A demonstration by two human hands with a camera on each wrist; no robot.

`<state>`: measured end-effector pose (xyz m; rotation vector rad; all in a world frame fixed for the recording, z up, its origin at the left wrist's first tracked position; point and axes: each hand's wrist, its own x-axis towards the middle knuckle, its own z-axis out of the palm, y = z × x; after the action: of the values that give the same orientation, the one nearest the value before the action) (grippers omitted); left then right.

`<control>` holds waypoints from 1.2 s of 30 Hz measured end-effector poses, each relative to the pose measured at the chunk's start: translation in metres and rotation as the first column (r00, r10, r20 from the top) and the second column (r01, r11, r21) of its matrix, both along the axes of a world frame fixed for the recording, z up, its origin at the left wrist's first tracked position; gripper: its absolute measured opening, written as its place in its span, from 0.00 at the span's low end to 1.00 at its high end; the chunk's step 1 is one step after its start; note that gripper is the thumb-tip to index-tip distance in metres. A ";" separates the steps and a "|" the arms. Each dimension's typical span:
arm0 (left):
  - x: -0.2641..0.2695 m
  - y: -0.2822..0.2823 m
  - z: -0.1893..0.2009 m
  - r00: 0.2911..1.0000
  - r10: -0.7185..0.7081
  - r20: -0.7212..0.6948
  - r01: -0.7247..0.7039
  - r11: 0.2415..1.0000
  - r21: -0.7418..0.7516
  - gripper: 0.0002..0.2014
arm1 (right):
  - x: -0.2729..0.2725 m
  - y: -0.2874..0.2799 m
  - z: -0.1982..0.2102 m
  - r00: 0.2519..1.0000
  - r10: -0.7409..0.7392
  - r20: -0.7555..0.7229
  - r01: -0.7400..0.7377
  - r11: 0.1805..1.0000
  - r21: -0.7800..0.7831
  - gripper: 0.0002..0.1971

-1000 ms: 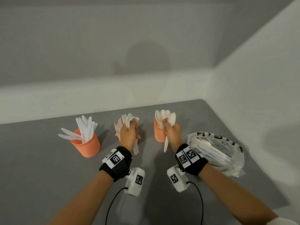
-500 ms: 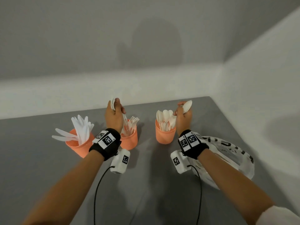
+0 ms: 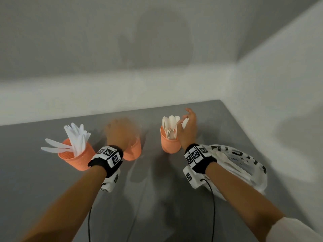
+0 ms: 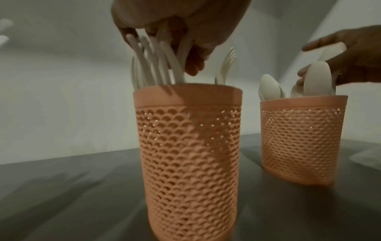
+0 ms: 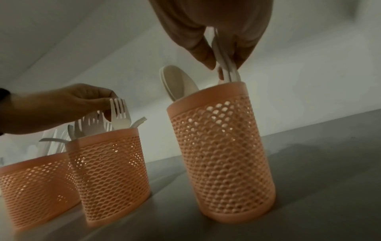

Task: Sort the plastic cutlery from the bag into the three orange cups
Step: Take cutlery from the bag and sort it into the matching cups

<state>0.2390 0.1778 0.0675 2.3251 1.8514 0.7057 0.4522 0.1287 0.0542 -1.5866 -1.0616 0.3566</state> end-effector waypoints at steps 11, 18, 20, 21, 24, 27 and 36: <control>-0.005 -0.010 -0.009 0.993 -0.050 -0.108 0.036 0.990 -0.133 0.40 | -0.011 0.000 -0.001 0.841 0.196 0.504 0.018 0.922 -0.388 0.31; 0.003 -0.010 0.000 0.993 0.024 -0.111 -0.044 0.983 -0.178 0.35 | -0.013 -0.007 0.010 0.822 0.251 0.511 0.003 0.896 -0.444 0.35; 0.013 -0.017 0.010 1.000 0.001 -0.020 -0.003 0.994 -0.108 0.36 | -0.011 -0.019 0.019 0.848 0.243 0.471 -0.095 0.944 -0.315 0.35; 0.021 -0.021 0.016 0.997 -0.040 0.059 0.043 0.998 -0.043 0.36 | -0.008 -0.026 0.022 0.869 0.239 0.434 -0.156 0.963 -0.218 0.34; 0.055 -0.039 0.036 0.907 -0.254 0.335 0.213 0.965 0.153 0.31 | 0.008 -0.050 0.038 0.932 0.310 0.187 -0.286 0.948 -0.142 0.24; 0.099 -0.064 0.052 0.753 -0.428 0.499 0.389 0.902 0.187 0.20 | 0.036 -0.078 0.050 0.926 0.359 0.118 -0.315 0.905 -0.286 0.13; 0.179 -0.124 0.001 0.738 -0.522 0.427 0.627 0.764 -0.150 0.08 | 0.123 -0.159 0.031 0.847 0.479 0.229 -0.001 0.432 -0.902 0.15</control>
<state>0.4182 0.0540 0.0689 2.1967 0.9034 0.6579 0.5753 -0.0307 0.0854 -2.5555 -1.6511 0.8877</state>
